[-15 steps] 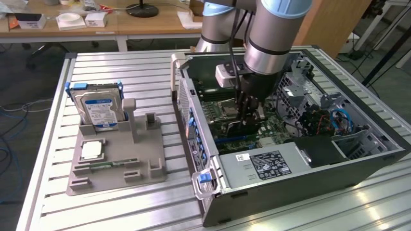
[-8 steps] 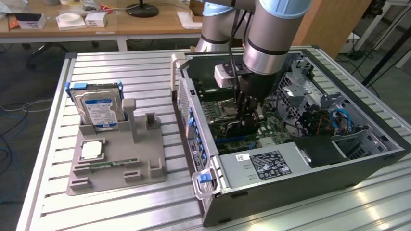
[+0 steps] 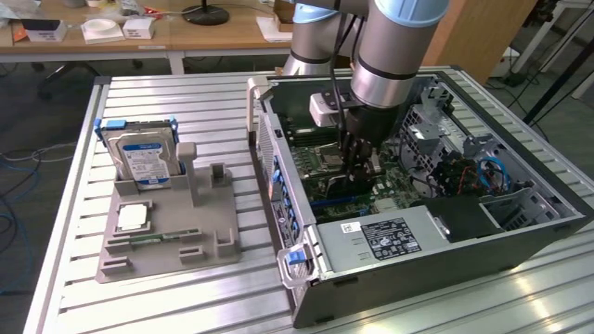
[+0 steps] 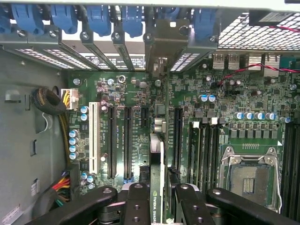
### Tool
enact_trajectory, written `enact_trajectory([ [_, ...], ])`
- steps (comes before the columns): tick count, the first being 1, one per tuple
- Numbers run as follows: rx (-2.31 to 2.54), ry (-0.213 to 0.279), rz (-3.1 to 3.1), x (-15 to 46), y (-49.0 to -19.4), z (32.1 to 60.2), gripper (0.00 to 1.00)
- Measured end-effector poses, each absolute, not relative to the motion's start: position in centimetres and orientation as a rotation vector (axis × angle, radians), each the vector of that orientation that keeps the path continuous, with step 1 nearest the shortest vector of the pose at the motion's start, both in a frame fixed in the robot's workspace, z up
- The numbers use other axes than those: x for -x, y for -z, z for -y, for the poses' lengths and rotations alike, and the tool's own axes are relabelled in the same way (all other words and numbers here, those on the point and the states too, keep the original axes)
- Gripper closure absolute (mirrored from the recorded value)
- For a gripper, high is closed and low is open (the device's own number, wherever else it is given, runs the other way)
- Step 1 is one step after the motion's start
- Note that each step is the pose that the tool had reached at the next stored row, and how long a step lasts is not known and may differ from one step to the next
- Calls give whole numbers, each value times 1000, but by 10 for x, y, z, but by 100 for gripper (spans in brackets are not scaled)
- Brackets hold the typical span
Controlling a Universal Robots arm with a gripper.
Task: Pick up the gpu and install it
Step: 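Insert the gpu into the slot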
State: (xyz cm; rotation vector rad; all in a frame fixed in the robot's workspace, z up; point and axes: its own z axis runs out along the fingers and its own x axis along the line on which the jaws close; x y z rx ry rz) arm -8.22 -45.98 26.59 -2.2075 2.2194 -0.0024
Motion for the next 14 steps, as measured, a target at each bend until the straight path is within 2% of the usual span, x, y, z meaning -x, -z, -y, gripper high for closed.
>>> enact_trajectory([
  [14,2208,2,-2219,82,-263,459,74],
])
